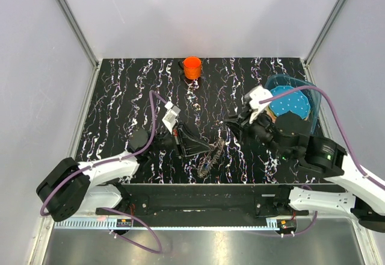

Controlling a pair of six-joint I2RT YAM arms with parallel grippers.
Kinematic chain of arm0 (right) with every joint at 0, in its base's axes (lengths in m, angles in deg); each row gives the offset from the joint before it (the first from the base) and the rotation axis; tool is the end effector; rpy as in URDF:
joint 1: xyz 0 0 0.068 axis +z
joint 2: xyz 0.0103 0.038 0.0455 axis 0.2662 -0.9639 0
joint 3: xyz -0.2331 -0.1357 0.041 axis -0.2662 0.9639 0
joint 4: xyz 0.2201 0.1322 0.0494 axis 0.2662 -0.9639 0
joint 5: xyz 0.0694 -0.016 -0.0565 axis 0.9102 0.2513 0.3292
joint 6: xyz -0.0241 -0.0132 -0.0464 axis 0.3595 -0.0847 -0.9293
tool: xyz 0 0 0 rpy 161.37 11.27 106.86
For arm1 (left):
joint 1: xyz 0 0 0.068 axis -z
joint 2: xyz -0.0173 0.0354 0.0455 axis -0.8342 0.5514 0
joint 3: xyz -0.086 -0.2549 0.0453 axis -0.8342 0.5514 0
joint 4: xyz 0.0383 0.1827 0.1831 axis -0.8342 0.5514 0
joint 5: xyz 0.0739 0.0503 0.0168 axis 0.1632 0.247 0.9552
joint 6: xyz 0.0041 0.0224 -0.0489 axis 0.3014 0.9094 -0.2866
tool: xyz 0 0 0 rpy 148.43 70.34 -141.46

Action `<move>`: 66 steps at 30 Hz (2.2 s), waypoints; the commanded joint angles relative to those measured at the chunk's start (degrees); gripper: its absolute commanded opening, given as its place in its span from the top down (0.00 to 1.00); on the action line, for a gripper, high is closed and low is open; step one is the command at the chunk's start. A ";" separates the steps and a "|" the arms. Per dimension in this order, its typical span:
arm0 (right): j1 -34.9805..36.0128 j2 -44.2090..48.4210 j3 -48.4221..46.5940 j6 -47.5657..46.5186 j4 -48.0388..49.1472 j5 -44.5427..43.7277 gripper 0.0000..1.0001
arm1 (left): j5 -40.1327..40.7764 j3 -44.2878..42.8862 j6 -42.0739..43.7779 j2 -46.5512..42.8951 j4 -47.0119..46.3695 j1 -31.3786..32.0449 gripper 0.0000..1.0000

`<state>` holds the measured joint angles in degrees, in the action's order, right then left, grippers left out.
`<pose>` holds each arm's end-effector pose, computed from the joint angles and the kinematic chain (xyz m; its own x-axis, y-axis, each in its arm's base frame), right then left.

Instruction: Remove the keys from the keyring

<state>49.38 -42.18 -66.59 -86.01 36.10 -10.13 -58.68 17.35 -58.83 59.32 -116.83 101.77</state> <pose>0.0812 0.1438 0.4471 -0.0635 -0.1740 -0.9827 -0.7042 0.7056 -0.0795 0.1487 -0.1851 0.2725 -0.5977 -0.2068 -0.7746 0.8011 -0.1904 -0.5674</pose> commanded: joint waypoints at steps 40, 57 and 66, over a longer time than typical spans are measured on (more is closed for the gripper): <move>0.05 5.58 16.72 25.19 13.22 25.70 0.88 | -0.35 -2.01 3.27 -12.87 4.95 -0.32 1.00; 0.05 10.33 15.84 25.80 10.93 19.72 0.69 | -1.67 -1.49 2.57 -14.28 3.55 -0.23 1.00; 0.05 6.29 15.22 25.89 14.54 25.08 0.68 | -1.76 -1.84 1.60 -14.19 3.11 -0.23 1.00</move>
<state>49.38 -34.15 -49.35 -60.46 46.85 13.09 -59.84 16.79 -56.80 46.36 -107.80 101.44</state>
